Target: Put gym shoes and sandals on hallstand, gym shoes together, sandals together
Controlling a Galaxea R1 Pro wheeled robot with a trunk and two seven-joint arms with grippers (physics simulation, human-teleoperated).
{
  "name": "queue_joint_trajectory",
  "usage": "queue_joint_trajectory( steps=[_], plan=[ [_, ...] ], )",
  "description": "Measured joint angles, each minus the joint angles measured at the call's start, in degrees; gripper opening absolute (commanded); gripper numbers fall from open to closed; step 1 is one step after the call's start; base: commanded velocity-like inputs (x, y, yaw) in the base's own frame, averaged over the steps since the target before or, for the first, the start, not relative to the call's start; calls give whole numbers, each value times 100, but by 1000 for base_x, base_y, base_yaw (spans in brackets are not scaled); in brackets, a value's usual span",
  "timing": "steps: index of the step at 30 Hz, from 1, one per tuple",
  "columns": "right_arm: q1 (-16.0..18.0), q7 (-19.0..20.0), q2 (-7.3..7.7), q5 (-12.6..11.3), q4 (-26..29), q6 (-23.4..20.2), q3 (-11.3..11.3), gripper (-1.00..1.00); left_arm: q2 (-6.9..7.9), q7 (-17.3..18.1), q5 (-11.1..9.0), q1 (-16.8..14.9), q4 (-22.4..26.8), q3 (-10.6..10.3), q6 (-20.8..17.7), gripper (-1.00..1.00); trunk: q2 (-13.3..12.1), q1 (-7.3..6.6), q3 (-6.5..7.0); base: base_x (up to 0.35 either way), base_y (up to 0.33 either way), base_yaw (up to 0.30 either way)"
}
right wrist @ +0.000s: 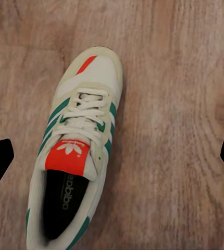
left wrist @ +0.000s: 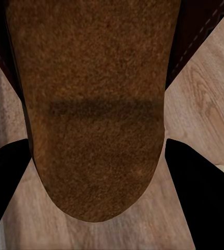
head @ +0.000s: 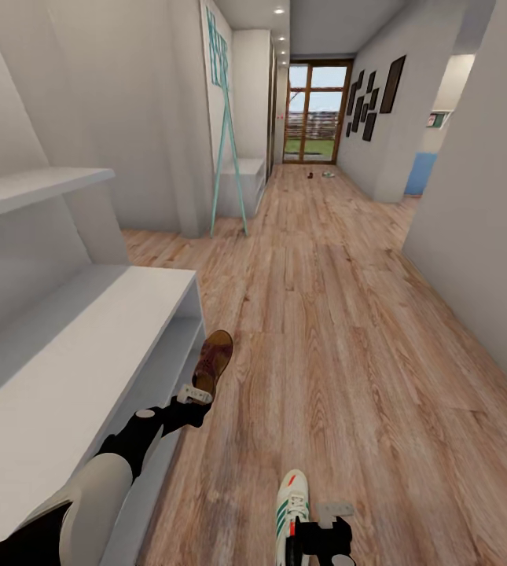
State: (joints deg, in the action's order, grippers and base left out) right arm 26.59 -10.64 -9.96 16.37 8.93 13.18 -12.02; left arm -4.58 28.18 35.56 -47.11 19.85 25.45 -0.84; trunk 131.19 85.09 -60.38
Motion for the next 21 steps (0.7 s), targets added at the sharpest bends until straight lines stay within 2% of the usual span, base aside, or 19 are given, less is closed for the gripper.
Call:
queue_joint_trajectory(
  steps=[7, 21],
  plan=[
    [1, -9, 0, -1, 11, 0, -1, 100, 5, 1, 8, -2, 0, -4, -4, -100, 239, 131, -124, 0, 0, 103],
    [1, -12, 0, -112, 234, 0, -1, 100, -1, 10, 7, -17, 0, -4, 5, -100, 800, 439, -459, 0, 0, 194]
  ],
)
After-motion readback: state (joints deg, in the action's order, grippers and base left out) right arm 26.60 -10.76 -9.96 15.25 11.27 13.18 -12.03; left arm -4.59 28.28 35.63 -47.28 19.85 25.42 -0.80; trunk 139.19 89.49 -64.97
